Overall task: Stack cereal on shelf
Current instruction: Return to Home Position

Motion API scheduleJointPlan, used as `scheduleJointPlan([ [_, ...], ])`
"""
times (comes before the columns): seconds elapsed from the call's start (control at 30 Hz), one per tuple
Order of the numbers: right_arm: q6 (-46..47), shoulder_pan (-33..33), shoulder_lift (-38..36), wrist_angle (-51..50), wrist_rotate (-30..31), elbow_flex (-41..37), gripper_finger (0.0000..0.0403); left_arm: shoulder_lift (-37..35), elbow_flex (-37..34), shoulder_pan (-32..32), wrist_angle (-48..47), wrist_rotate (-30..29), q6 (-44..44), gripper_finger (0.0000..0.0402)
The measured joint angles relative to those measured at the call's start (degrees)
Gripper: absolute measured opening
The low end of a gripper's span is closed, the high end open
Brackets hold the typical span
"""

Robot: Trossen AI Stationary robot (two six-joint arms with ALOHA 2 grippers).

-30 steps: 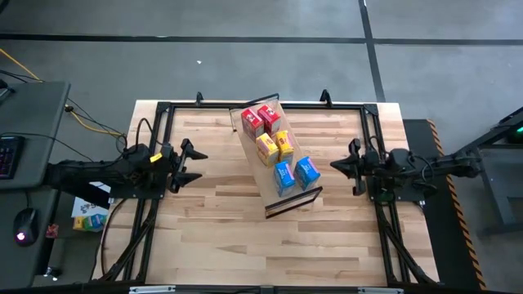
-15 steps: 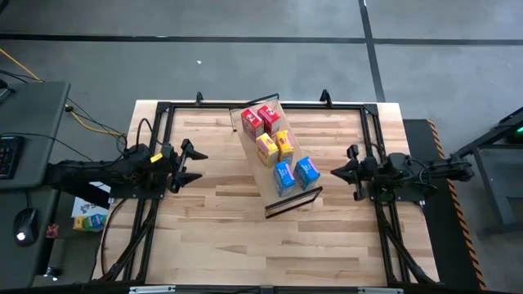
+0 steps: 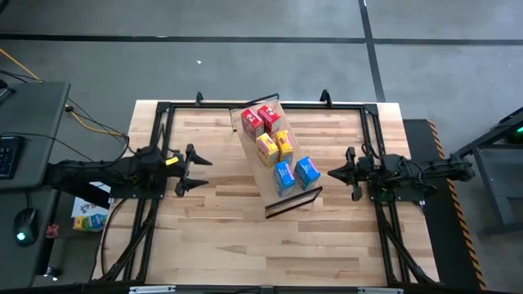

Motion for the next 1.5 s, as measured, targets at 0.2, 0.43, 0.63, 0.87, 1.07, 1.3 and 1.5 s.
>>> scheduleJointPlan([
  [0.2, 0.00, 0.00, 0.00, -0.11, 0.00, 0.02, 0.0000, 0.00, 0.01, 0.00, -2.67, -0.04, -0.06, 0.0322],
  [0.43, -0.02, 0.00, 0.00, -0.15, 0.00, 0.04, 0.0000, 0.00, 0.00, 0.00, -2.40, -0.04, -0.06, 0.0322],
  [0.63, 0.00, 0.00, 0.00, -0.17, 0.00, 0.04, 0.0000, 0.00, 0.00, 0.00, -2.40, -0.04, -0.06, 0.0322],
  [0.87, -0.02, 0.00, 0.00, -0.19, 0.02, 0.07, 0.0000, 0.00, 0.00, 0.00, -2.40, -0.04, -0.06, 0.0322],
  [1.07, -0.01, 0.00, 0.00, -0.20, 0.02, 0.07, 0.0000, 0.00, 0.00, 0.00, -2.40, -0.04, -0.06, 0.0322],
  [1.3, -0.02, 0.00, 0.00, -0.20, 0.02, 0.07, 0.0000, 0.00, 0.00, -0.02, -2.40, -0.04, -0.07, 0.0322],
  [1.5, -0.02, 0.00, 0.00, -0.20, 0.05, 0.09, 0.0000, 0.00, 0.00, -0.02, -2.40, -0.05, -0.07, 0.0322],
])
